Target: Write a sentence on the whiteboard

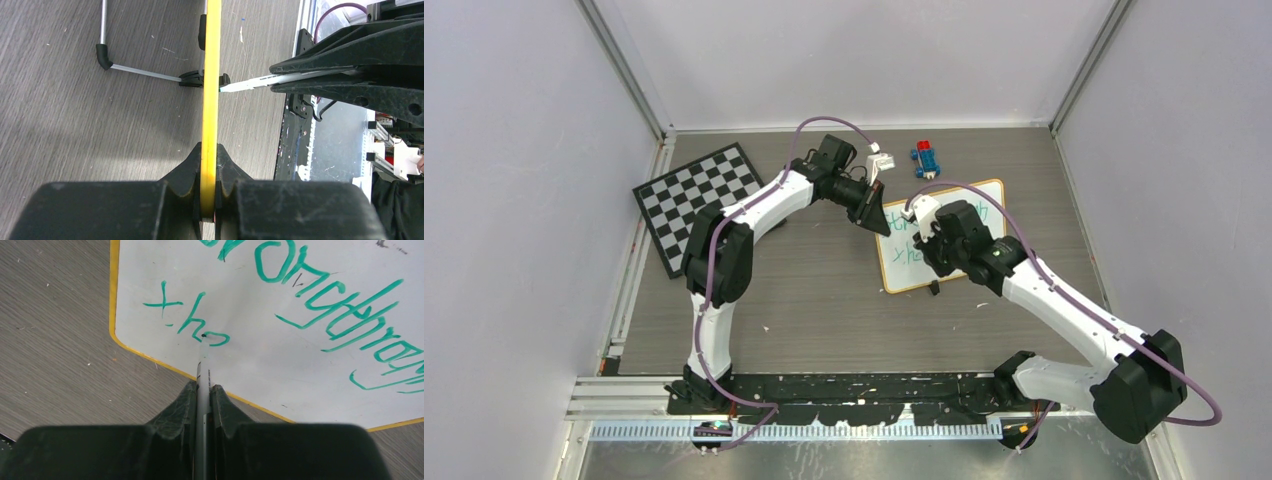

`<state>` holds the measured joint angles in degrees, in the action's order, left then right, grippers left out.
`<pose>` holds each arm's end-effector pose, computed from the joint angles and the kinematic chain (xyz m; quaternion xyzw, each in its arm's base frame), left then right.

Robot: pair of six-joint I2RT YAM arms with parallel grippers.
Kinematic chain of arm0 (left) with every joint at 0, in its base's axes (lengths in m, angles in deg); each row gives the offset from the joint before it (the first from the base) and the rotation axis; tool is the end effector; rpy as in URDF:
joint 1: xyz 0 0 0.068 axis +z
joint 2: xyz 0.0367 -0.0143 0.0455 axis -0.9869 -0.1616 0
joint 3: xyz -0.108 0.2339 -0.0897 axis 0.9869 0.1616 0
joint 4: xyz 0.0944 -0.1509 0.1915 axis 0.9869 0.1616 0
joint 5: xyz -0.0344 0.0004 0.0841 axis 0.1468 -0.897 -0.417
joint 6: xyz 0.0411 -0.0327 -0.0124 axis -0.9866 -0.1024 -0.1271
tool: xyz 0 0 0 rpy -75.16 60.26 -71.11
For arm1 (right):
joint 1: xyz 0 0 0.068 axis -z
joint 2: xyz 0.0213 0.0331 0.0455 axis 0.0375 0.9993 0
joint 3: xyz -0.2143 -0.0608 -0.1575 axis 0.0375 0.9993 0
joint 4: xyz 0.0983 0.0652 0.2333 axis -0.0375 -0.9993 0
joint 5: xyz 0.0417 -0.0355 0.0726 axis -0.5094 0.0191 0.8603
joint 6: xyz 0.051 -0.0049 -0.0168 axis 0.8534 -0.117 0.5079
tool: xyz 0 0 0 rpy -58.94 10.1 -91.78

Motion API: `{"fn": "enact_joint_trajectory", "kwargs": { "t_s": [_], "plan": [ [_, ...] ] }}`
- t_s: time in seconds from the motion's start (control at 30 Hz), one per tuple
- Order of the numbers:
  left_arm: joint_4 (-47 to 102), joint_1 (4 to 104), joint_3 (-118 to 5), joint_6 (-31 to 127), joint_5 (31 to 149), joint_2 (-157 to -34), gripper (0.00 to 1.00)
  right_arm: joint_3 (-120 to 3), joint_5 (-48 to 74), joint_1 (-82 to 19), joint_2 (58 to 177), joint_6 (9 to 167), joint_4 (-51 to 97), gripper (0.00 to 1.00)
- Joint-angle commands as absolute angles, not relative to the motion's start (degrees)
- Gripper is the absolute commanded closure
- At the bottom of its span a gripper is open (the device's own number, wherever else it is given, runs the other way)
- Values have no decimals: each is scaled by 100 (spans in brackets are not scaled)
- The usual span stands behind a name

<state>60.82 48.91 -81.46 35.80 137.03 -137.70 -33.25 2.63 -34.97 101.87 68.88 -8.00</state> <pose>0.3690 -0.2630 0.2428 0.3781 0.7627 -0.4990 0.1621 0.2006 0.1278 0.2703 -0.3485 0.8589 0.0490 0.3720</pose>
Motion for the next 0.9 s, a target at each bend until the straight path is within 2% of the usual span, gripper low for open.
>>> {"fn": "enact_joint_trajectory", "kwargs": {
  "t_s": [0.0, 0.47, 0.73, 0.87],
  "plan": [
    [6128, 4908, -8326, 3487, 13569, -13664, 100, -3186, 235, -3484, 10138, 6829, -622, 100],
    [6348, 4909, -8410, 3379, 13561, -13682, 100, -3451, -308, -3467, 9867, 6701, -1040, 100],
    [6777, 4907, -8503, 3026, 13569, -13656, 100, -3841, 365, -3341, 9544, 6849, -1656, 100],
    [6884, 4906, -8524, 2911, 13591, -13665, 100, -3728, 1126, -2647, 9383, 6941, -1568, 100]
  ]
}}
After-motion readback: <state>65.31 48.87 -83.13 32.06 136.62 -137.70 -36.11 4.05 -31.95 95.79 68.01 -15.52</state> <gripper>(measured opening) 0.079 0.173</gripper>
